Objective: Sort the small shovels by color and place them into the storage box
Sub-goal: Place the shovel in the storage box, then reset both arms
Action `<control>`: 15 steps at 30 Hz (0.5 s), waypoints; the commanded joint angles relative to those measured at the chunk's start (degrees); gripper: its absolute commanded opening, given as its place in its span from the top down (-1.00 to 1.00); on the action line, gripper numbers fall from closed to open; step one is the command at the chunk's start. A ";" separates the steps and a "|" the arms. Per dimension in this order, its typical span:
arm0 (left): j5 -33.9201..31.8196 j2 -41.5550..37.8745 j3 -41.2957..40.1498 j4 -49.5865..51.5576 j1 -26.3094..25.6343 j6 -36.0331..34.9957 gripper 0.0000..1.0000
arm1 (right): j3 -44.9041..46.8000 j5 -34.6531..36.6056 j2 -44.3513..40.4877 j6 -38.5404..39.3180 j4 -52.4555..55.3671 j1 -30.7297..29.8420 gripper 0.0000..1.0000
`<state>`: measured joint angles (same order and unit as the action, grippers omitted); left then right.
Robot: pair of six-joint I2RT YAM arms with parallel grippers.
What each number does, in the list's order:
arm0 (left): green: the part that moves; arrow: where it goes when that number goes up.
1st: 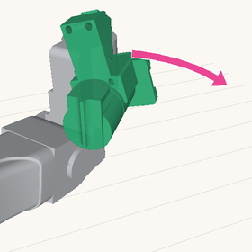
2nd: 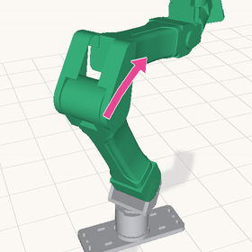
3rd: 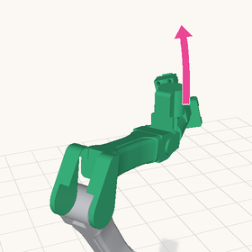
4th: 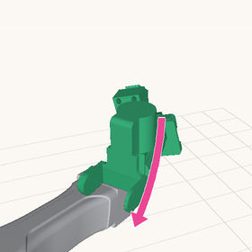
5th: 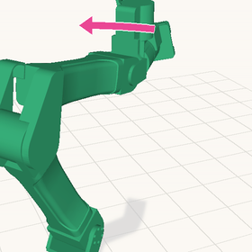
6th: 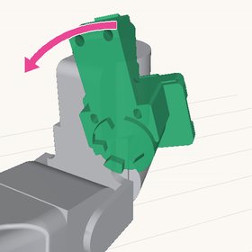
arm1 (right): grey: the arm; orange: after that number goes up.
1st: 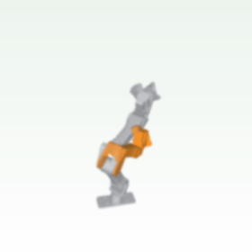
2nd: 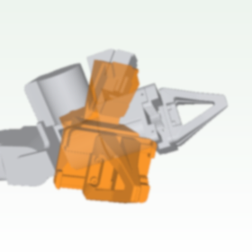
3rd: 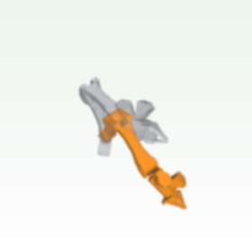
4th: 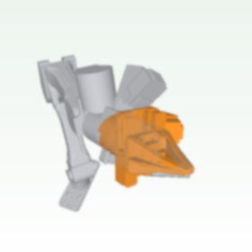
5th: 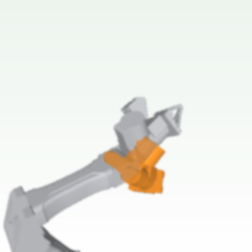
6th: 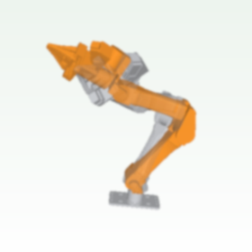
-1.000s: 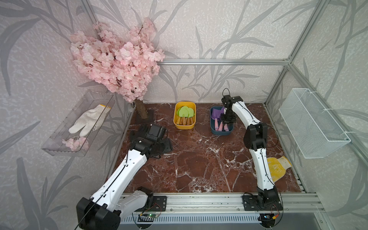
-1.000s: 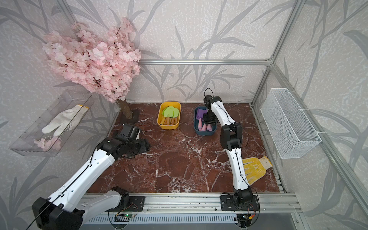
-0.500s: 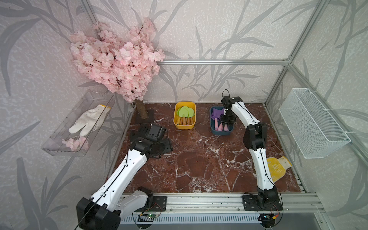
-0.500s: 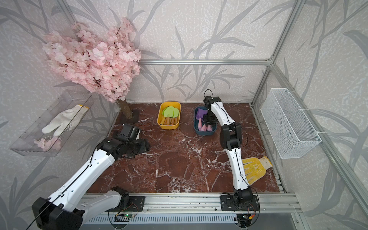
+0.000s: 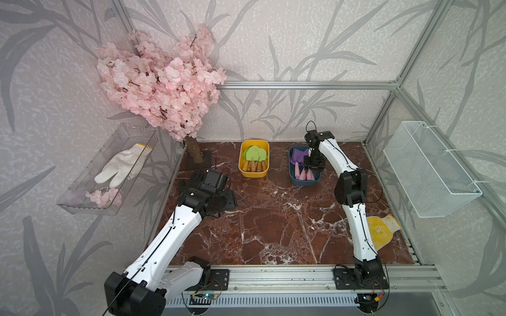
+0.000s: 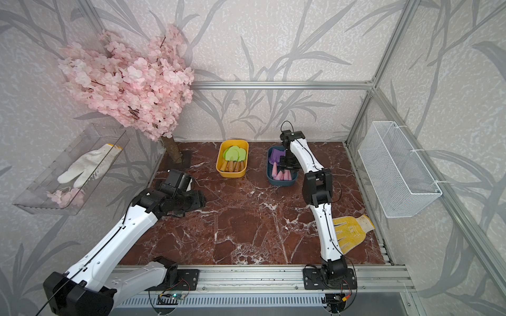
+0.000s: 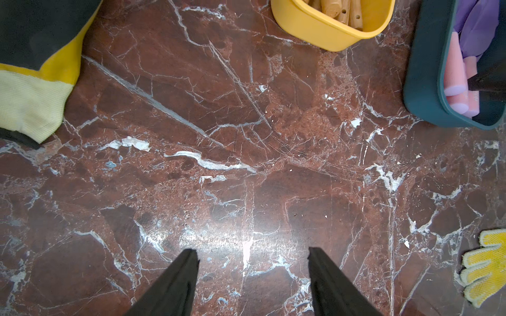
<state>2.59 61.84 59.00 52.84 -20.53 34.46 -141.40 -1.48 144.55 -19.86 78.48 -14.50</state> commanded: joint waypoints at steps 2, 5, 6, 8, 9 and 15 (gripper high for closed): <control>-1.58 -0.83 3.53 1.87 0.32 -1.21 -0.35 | -1.62 1.06 -6.83 0.88 2.56 -0.13 -0.19; -2.43 -0.47 5.67 2.08 0.32 -2.01 -0.35 | 1.99 2.76 -12.21 2.06 1.24 -0.90 -0.24; -2.87 -0.31 6.36 2.09 0.32 -2.41 -0.35 | 4.00 3.22 -14.42 2.63 -0.08 -1.09 -0.24; -4.30 0.16 7.95 1.94 0.40 -3.60 -0.35 | 10.54 4.87 -20.48 3.59 -4.48 -1.46 -0.25; -5.08 0.32 8.58 1.56 0.41 -4.26 -0.35 | 14.43 5.50 -23.64 4.12 -7.34 -1.54 -0.25; -9.45 0.06 7.90 -7.29 1.50 -10.49 -0.39 | 54.71 6.09 -50.82 6.59 -42.01 -1.54 -0.37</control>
<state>-2.72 62.00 66.81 50.50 -19.70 28.58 -98.56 3.01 101.14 -15.51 54.15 -16.01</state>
